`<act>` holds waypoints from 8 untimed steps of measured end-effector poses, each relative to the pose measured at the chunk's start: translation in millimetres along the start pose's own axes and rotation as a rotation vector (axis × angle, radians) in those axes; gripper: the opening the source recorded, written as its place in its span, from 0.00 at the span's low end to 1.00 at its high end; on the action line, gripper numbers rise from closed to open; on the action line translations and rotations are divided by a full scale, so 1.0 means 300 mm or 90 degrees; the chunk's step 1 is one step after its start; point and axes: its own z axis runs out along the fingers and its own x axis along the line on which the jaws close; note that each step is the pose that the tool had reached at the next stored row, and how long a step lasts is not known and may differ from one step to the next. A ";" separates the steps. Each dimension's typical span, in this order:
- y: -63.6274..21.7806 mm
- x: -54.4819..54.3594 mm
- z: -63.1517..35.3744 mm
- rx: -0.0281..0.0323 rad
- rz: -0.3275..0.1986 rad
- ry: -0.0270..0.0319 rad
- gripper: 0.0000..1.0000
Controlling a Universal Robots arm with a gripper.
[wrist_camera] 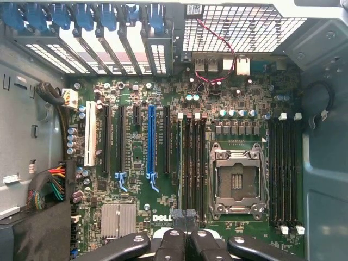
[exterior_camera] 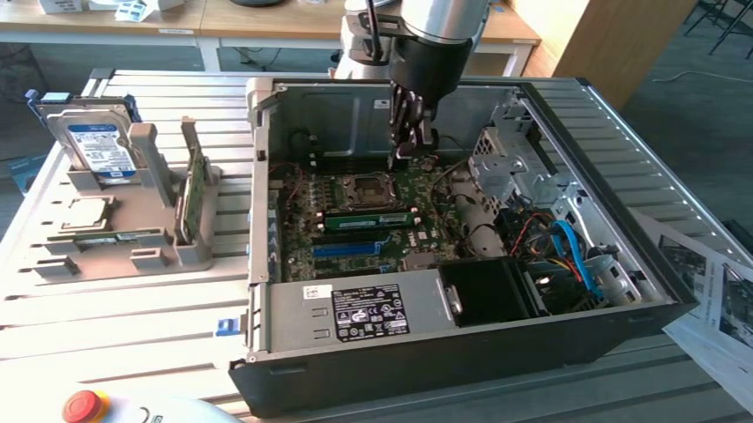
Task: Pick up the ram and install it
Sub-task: 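Press down the ram until it locks into place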
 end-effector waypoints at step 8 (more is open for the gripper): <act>0.001 0.000 0.000 0.0086 0.000 -0.0002 0.10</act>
